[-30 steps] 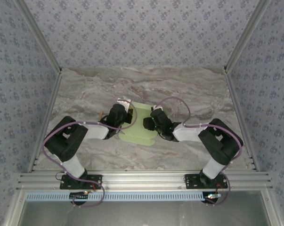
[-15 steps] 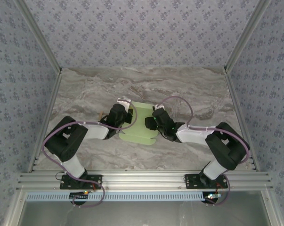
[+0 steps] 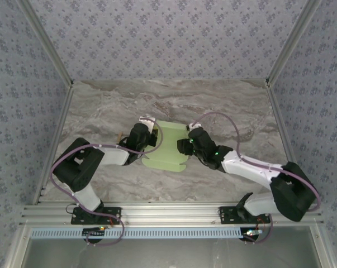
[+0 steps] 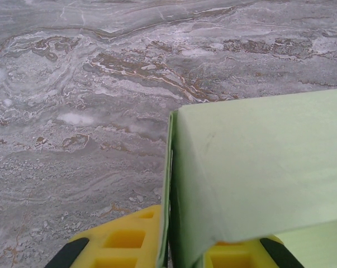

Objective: Fold the paper box

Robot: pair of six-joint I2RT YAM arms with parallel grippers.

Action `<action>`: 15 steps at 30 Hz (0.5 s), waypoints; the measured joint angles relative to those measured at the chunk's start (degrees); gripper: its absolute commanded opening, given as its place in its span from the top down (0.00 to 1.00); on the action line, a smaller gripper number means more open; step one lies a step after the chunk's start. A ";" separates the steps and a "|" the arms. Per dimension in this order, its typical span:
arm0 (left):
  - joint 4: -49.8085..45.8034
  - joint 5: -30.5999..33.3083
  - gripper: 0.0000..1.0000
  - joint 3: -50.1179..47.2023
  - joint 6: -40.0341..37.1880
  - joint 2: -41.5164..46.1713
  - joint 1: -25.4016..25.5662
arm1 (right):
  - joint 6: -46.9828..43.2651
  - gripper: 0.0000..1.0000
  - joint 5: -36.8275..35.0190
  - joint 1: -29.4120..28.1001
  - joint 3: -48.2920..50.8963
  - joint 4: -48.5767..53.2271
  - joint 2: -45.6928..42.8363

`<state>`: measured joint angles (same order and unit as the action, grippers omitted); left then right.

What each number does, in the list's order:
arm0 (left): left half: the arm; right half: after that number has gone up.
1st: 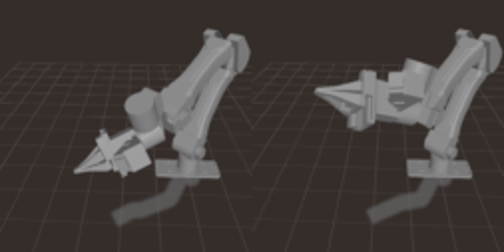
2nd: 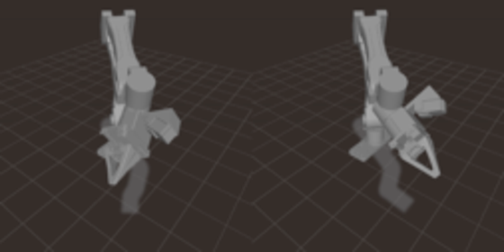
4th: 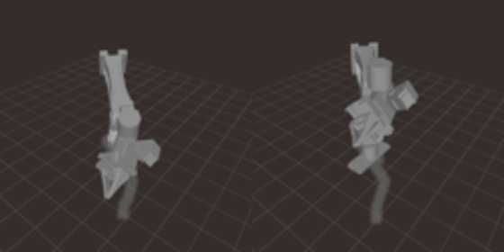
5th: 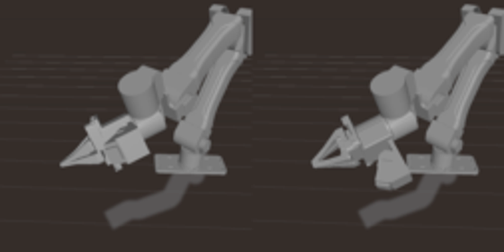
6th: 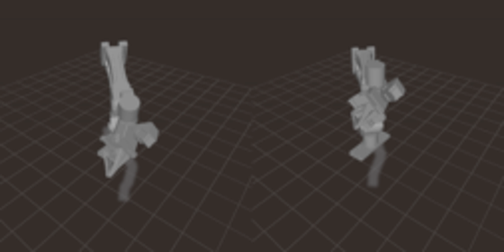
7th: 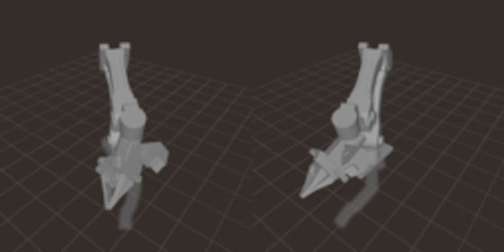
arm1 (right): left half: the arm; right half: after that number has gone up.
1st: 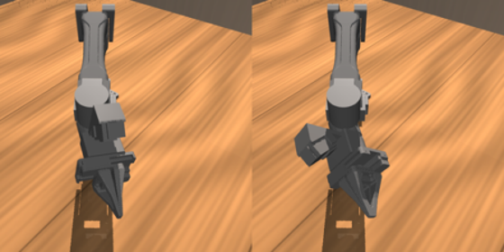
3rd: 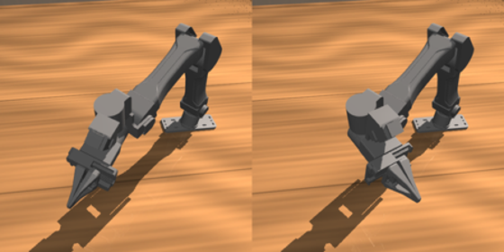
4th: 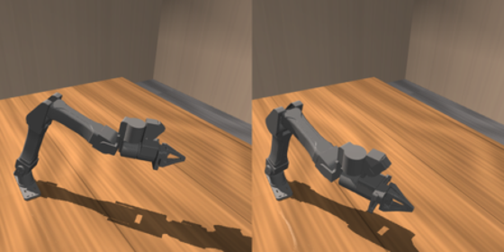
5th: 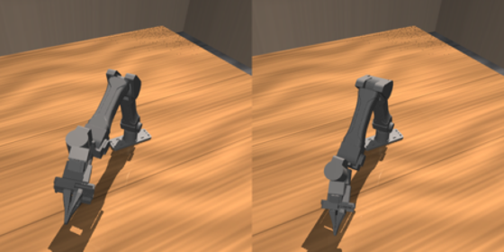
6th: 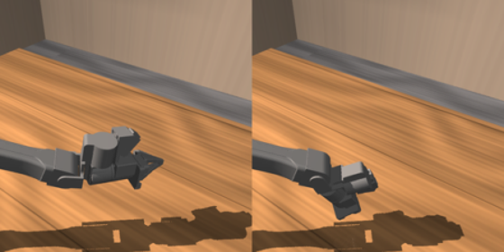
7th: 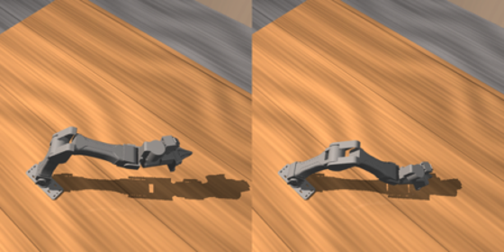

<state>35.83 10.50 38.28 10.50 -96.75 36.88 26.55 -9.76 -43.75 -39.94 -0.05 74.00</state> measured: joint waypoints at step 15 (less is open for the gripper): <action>0.00 -0.20 0.85 0.00 0.02 0.02 0.00 | -5.22 0.45 3.43 23.32 -2.32 15.17 -9.22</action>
<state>35.83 10.31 38.28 10.52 -96.73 36.88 21.32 -6.33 -20.43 -42.26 15.11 64.77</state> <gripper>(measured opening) 0.153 0.550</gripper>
